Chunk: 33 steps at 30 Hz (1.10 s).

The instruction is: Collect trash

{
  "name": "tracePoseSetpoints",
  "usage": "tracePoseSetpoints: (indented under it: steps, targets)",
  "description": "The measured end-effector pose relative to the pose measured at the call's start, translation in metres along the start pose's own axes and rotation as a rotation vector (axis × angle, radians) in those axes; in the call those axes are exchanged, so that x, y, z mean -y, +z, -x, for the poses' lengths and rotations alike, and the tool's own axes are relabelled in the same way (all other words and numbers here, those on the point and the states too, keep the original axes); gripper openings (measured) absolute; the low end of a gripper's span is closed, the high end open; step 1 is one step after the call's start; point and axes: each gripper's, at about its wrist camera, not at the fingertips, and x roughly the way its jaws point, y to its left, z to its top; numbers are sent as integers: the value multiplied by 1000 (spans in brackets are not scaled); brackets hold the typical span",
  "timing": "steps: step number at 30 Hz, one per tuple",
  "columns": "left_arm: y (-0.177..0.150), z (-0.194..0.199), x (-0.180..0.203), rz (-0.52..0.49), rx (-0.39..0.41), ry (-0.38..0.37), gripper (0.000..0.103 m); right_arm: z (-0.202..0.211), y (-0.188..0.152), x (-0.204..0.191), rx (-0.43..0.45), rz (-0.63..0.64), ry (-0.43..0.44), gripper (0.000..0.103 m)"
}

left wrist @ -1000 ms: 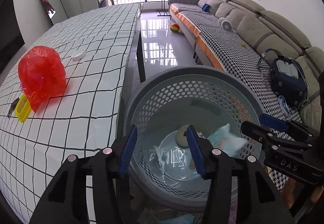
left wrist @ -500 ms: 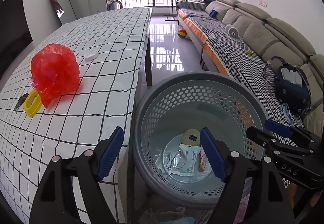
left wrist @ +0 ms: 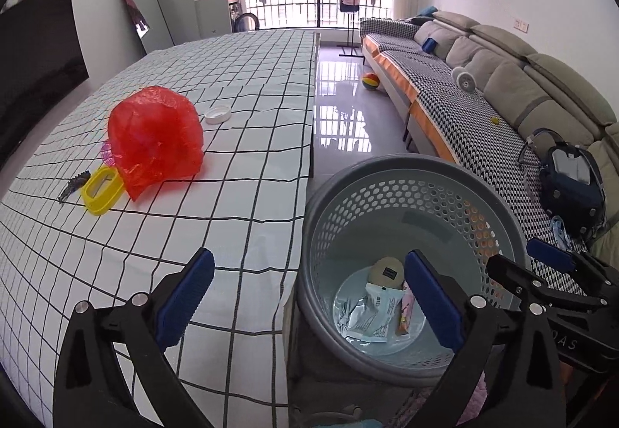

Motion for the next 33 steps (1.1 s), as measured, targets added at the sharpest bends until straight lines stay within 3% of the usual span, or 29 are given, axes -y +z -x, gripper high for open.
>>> tracePoseSetpoints:
  steps: [12, 23, 27, 33]
  targets:
    - [-4, 13, -40, 78, 30, 49, 97, -4, 8, -28, -7, 51, 24, 73]
    - [2, 25, -87, 142, 55, 87, 97, -1, 35, -59, 51, 80, 54, 77]
    - [2, 36, -105, 138, 76, 124, 97, 7, 43, -68, 89, 81, 47, 77]
    - [-3, 43, -133, 166, 71, 175, 97, 6, 47, -89, 72, 105, 73, 78]
